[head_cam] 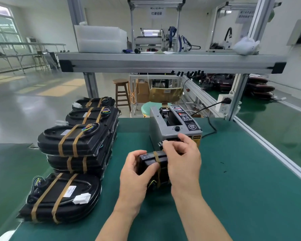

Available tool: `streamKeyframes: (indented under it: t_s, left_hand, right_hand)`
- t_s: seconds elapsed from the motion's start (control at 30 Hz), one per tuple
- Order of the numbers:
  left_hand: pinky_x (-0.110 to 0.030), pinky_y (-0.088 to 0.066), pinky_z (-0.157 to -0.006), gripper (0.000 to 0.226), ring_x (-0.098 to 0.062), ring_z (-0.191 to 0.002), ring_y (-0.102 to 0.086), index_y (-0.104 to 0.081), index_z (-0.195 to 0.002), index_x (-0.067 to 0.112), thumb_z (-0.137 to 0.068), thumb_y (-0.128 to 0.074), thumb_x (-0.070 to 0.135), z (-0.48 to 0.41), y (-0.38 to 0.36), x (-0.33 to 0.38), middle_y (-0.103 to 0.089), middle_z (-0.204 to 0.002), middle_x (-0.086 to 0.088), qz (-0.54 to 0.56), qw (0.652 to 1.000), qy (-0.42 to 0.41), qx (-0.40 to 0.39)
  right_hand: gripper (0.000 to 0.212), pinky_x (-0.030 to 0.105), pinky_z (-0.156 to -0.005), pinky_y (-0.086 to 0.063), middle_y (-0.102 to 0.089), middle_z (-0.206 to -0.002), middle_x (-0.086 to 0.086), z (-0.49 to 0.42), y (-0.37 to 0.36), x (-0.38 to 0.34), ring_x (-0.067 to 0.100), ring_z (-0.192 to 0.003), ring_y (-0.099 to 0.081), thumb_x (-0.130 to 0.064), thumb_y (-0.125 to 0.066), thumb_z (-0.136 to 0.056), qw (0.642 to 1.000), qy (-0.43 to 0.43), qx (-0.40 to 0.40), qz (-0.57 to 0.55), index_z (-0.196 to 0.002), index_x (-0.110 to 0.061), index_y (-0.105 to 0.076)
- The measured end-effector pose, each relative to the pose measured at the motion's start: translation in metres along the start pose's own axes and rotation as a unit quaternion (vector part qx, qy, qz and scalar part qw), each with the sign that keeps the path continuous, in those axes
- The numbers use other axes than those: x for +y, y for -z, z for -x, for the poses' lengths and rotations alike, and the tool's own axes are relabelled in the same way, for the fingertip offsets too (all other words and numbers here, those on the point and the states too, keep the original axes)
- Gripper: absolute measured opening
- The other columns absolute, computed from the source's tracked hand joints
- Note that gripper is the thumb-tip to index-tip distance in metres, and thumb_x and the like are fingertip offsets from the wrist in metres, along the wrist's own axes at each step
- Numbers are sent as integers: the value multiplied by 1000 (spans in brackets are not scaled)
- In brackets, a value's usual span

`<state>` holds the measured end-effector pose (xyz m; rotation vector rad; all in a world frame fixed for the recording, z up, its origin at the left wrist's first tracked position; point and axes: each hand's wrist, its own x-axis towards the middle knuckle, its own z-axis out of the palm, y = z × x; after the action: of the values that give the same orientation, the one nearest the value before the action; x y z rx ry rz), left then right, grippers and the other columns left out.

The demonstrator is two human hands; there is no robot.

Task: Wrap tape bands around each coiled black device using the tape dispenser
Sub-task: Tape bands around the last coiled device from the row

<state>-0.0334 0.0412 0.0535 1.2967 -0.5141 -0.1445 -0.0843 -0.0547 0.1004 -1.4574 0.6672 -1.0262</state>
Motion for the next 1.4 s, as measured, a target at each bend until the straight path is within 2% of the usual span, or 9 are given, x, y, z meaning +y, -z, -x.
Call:
streamKeyframes:
  t_s: [0.1, 0.2, 0.3, 0.4, 0.6, 0.8, 1.03, 1.2, 1.4]
  left_hand:
    - [-15, -52, -72, 36, -9, -90, -70, -65, -96, 31, -77, -79, 3, 1, -3, 0, -74, -96, 3, 27, 1000, -4, 14]
    - [-13, -51, -72, 37, -7, -88, -70, -64, -97, 25, -81, -72, -7, 2, -1, 2, -74, -95, 6, 17, 1000, -6, 8]
    - [-13, -51, -71, 34, -6, -87, -69, -62, -102, 17, -81, -72, -7, 2, 1, 2, -73, -93, 7, 14, 1000, 0, 13]
    - [-14, -51, -72, 33, -8, -88, -68, -62, -104, 15, -77, -76, 3, 2, 2, 2, -72, -94, 3, 18, 1000, 4, 15]
    - [-13, -51, -69, 30, -7, -87, -69, -62, -102, 16, -83, -71, -5, 4, 0, 3, -73, -93, 4, 20, 1000, 13, 9]
    - [-17, -53, -73, 30, -12, -89, -68, -61, -103, 14, -83, -69, -7, 5, 1, 3, -72, -94, 1, 18, 1000, 12, 10]
    - [-33, -52, -74, 19, -19, -86, -62, -63, -95, 12, -80, -53, 19, 5, 2, 5, -65, -92, -11, 119, 990, 68, -3]
    - [-24, -52, -62, 14, -13, -75, -60, -57, -94, 6, -101, -46, 12, 1, -5, 6, -63, -84, -6, 71, 992, 77, 63]
    - [-30, -53, -70, 12, -14, -78, -62, -60, -95, 11, -100, -48, 11, 0, -5, 10, -67, -87, -5, 7, 994, 60, 87]
  right_hand:
    - [18, -6, -93, -15, -52, -128, -25, 19, -13, 6, -10, -135, -25, -22, -74, -84, 999, 16, -41, 31, -66, -24, -72]
    - [22, -10, -88, -8, -51, -129, -23, 24, -18, 11, -12, -134, -19, -20, -73, -85, 997, 14, -55, 53, -64, -26, -70]
    - [27, 7, -105, -11, -52, -128, -21, 26, -19, 15, -8, -136, -19, -19, -72, -84, 995, 22, -61, 75, -60, -29, -67]
    - [26, 22, -112, -16, -54, -125, -19, 26, -19, 18, -8, -133, -21, -18, -73, -84, 996, 11, -56, 67, -60, -28, -69]
    - [25, 20, -108, -15, -54, -120, -24, 25, -20, 19, -11, -132, -19, -19, -73, -83, 997, -8, -55, 47, -59, -25, -69]
    - [30, 32, -118, -19, -57, -130, -13, 30, -21, 20, -7, -135, -19, -17, -71, -84, 996, 12, -54, 76, -57, -27, -65]
    - [25, 35, -119, -19, -57, -130, -12, 35, -21, 18, -3, -138, -21, -18, -72, -83, 994, 23, -58, 86, -61, -28, -65]
    - [24, 37, -119, -20, -56, -128, -13, 39, -22, 16, -3, -137, -21, -19, -72, -82, 992, 37, -63, 102, -62, -29, -64]
    - [20, 38, -118, -21, -55, -127, -12, 38, -23, 17, -1, -136, -24, -17, -73, -80, 992, 50, -55, 105, -65, -27, -63]
